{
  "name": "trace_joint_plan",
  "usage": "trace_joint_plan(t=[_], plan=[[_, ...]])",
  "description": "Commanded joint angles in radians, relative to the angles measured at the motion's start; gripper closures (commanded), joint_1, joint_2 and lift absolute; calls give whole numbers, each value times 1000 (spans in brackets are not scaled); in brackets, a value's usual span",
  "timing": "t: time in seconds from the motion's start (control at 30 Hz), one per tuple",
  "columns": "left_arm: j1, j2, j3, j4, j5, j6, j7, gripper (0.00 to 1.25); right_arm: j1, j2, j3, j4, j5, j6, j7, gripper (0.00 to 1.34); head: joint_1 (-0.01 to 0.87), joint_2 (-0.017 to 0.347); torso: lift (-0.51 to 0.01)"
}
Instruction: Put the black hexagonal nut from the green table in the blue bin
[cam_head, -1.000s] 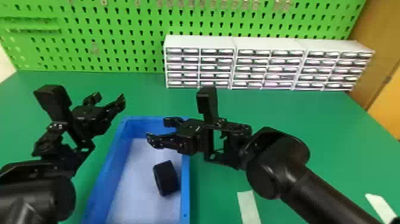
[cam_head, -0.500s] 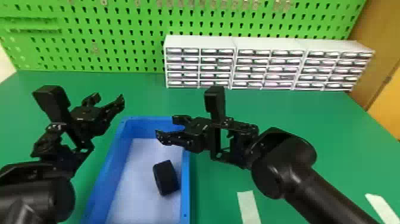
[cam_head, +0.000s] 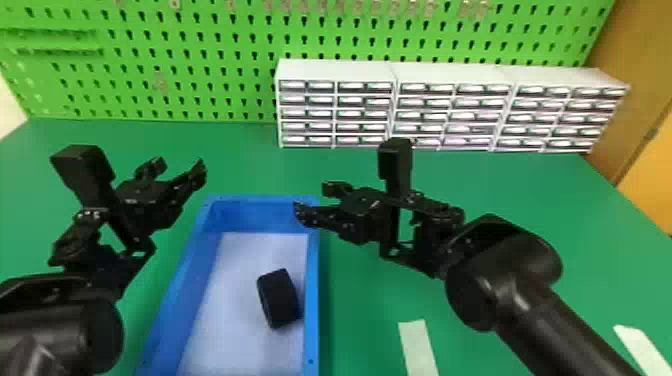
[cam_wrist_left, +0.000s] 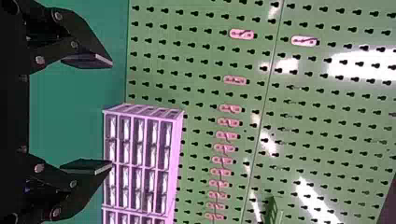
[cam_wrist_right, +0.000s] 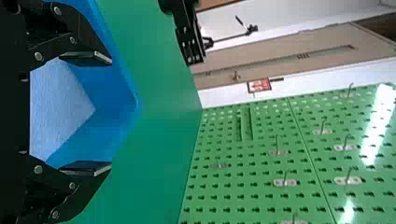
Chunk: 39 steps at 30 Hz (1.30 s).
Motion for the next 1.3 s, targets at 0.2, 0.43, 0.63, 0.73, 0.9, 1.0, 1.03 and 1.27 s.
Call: trace_joint_plan(t=[0.2, 0.43, 0.63, 0.73, 0.9, 1.0, 1.03, 1.27], plan=[[4, 0, 5, 0, 2, -3, 0, 486, 94, 23, -196, -50, 100, 29, 2, 473, 691, 9, -97], [4, 0, 8, -2, 3, -5, 0, 486, 145, 43, -303, -79, 143, 46, 0, 473, 691, 9, -97], [5, 0, 10, -3, 3, -5, 0, 486, 175, 58, -369, -101, 169, 52, 0, 473, 691, 9, -97], [5, 0, 13, -5, 3, -5, 0, 486, 194, 67, -404, -112, 185, 54, 0, 473, 691, 9, -97], [5, 0, 16, -6, 3, -5, 0, 486, 223, 84, -472, -133, 209, 54, 0, 473, 691, 9, -97], [5, 0, 19, -6, 3, -5, 0, 486, 241, 96, -515, -148, 222, 54, 0, 473, 691, 9, -97], [5, 0, 19, -8, 5, -5, 0, 486, 248, 101, -529, -151, 225, 54, 0, 473, 691, 9, -97], [7, 0, 27, -11, 6, -5, 0, 486, 289, 129, -627, -184, 238, 54, 0, 472, 691, 9, -97]])
